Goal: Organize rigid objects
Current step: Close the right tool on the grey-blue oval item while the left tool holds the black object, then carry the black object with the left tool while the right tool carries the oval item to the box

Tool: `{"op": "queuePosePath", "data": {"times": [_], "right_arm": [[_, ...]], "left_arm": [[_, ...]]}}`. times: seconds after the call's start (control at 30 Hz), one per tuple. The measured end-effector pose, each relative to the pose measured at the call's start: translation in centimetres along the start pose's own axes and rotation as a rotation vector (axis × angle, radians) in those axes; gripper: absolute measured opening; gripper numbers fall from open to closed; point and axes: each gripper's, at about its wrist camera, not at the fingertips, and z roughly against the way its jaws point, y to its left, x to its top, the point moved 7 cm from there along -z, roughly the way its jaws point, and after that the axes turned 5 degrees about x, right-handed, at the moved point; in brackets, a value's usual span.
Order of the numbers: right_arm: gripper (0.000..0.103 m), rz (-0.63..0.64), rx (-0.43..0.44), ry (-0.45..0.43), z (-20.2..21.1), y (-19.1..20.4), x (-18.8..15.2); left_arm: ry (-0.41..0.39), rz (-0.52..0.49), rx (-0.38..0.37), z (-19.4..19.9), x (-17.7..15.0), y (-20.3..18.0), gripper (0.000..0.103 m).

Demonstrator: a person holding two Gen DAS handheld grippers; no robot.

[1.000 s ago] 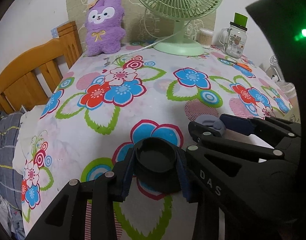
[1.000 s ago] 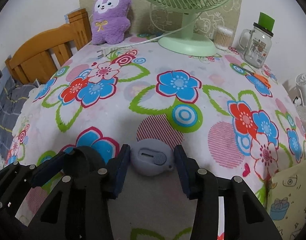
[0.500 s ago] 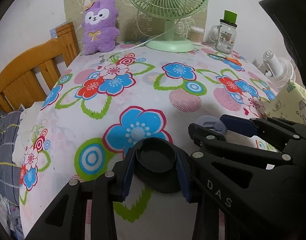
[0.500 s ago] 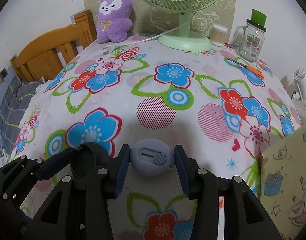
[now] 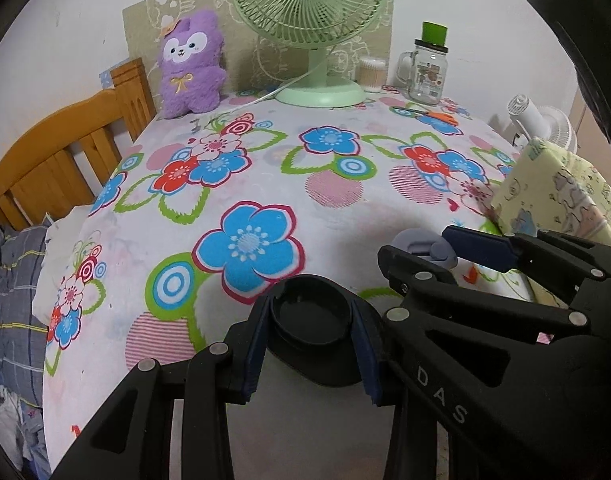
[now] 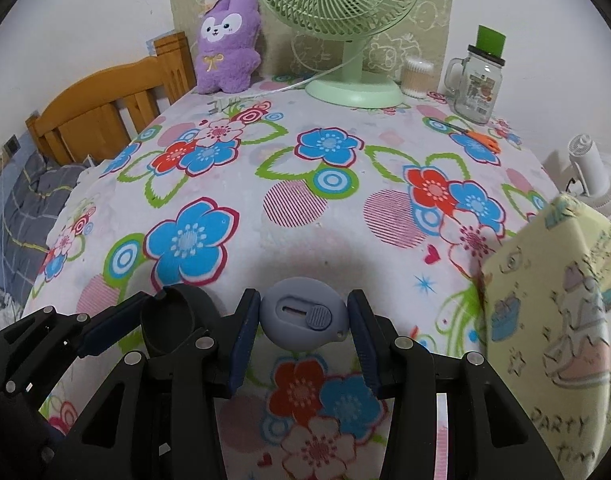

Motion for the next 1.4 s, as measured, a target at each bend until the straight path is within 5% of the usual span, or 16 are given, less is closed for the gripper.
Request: {"op": "queuePosePath", "data": {"times": [0.73,1.4], "right_arm": [[0.048,0.002,-0.011,-0.072,7.2,-1.6,-3.1],[0.048,-0.040,-0.025,-0.165,14.2,-4.0,-2.6]], "left_arm": [[-0.059,-0.039,0.003,6.3,-1.9,-3.9,0.041],[-0.132,-0.057,-0.003,11.7,0.0,-7.0,0.041]]}}
